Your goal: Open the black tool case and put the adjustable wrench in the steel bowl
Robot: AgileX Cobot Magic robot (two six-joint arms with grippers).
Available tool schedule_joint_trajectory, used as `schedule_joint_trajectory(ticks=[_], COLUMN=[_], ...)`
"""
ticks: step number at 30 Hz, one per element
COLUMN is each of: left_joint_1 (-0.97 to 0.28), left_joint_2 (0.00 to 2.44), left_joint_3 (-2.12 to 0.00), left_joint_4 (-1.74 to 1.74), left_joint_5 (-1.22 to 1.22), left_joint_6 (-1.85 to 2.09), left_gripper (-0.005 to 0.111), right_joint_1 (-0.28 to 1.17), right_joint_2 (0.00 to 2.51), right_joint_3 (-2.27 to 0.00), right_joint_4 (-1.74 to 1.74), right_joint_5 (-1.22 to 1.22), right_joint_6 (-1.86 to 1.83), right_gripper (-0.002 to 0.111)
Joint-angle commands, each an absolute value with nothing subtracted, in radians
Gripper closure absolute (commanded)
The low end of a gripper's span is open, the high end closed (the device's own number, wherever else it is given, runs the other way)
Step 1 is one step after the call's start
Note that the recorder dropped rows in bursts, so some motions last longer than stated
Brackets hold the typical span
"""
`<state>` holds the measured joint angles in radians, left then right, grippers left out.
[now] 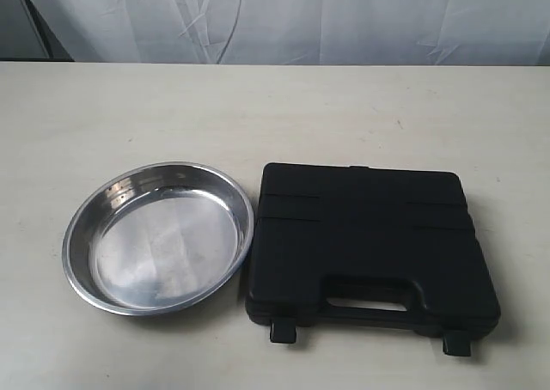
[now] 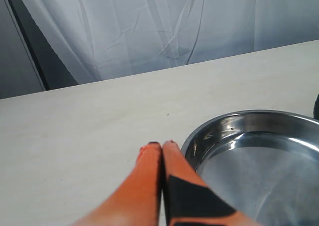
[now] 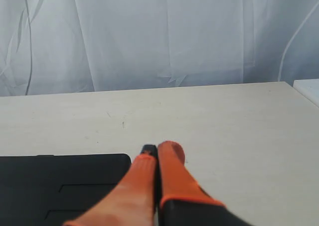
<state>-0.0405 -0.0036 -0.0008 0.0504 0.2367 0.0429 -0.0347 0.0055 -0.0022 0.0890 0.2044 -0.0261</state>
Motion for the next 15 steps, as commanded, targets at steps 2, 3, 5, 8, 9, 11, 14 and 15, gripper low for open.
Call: schedule_joint_trajectory(ticks=[2, 3, 5, 8, 9, 11, 14, 15], left_joint_1=[-0.043, -0.043, -0.043, -0.043, -0.043, -0.043, -0.043, -0.043], left_joint_2=[0.000, 0.000, 0.000, 0.000, 0.000, 0.000, 0.000, 0.000], left_joint_3=[0.000, 0.000, 0.000, 0.000, 0.000, 0.000, 0.000, 0.000], left_joint_4=[0.046, 0.046, 0.046, 0.046, 0.046, 0.046, 0.046, 0.046], left_joint_5=[0.239, 0.239, 0.239, 0.239, 0.239, 0.239, 0.239, 0.239], left_joint_6=[0.038, 0.038, 0.038, 0.038, 0.038, 0.038, 0.038, 0.038], left_gripper=[0.106, 0.106, 0.106, 0.106, 0.106, 0.106, 0.106, 0.106], right_joint_1=[-0.039, -0.039, -0.039, -0.039, -0.039, -0.039, -0.039, -0.039], right_joint_2=[0.000, 0.000, 0.000, 0.000, 0.000, 0.000, 0.000, 0.000], right_joint_3=[0.000, 0.000, 0.000, 0.000, 0.000, 0.000, 0.000, 0.000], right_joint_4=[0.085, 0.085, 0.085, 0.085, 0.085, 0.085, 0.158, 0.207], right_joint_5=[0.199, 0.199, 0.199, 0.199, 0.193, 0.126, -0.064, -0.116], right_joint_6=[-0.025, -0.025, -0.025, -0.025, -0.025, -0.025, -0.023, -0.023], right_gripper=[0.109, 0.109, 0.109, 0.109, 0.109, 0.109, 0.109, 0.109])
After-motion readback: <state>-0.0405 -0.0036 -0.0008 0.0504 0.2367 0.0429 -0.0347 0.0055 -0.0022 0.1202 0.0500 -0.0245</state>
